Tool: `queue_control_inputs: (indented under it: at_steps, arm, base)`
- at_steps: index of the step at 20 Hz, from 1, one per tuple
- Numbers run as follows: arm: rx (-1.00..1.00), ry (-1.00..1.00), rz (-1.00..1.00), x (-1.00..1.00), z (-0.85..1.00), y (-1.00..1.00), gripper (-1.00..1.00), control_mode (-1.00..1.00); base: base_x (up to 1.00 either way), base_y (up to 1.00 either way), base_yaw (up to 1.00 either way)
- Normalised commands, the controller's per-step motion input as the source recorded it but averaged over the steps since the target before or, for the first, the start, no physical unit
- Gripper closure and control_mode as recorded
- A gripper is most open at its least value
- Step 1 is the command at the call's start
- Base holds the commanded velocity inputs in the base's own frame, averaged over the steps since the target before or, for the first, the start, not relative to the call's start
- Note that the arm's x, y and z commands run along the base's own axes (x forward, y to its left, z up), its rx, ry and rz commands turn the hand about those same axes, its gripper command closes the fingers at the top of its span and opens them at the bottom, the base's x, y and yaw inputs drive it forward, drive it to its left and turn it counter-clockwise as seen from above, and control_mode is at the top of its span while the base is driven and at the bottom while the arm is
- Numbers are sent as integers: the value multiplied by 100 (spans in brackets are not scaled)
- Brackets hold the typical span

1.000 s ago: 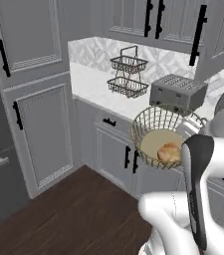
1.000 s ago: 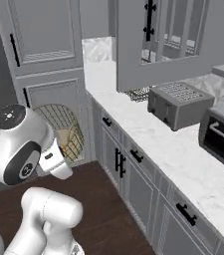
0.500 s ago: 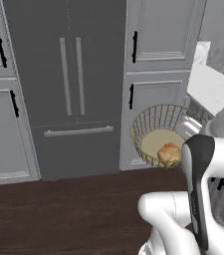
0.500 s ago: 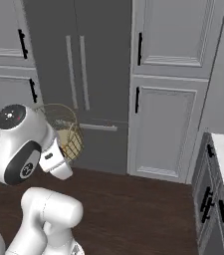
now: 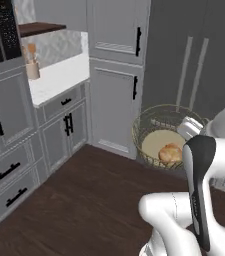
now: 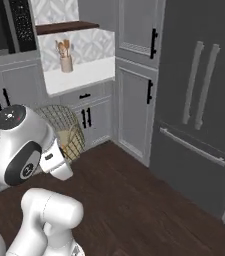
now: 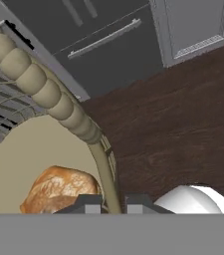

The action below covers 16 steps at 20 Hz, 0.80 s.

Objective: Open the cabinet, pick up the bread from the cabinet and place it in the basket. Then move the basket to the dining counter.

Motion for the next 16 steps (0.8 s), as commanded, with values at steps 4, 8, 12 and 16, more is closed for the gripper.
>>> queue_control_inputs:
  at_steps: [4,8,12,16]
  arm:
    - [0,0,0,0,0,0,100,100]
    - [0,0,0,0,0,0,100,100]
    - [0,0,0,0,0,0,100,100]
    - [0,0,0,0,0,0,100,100]
  base:
    - [0,0,100]
    - [0,0,100]
    - [0,0,100]
    - [0,0,100]
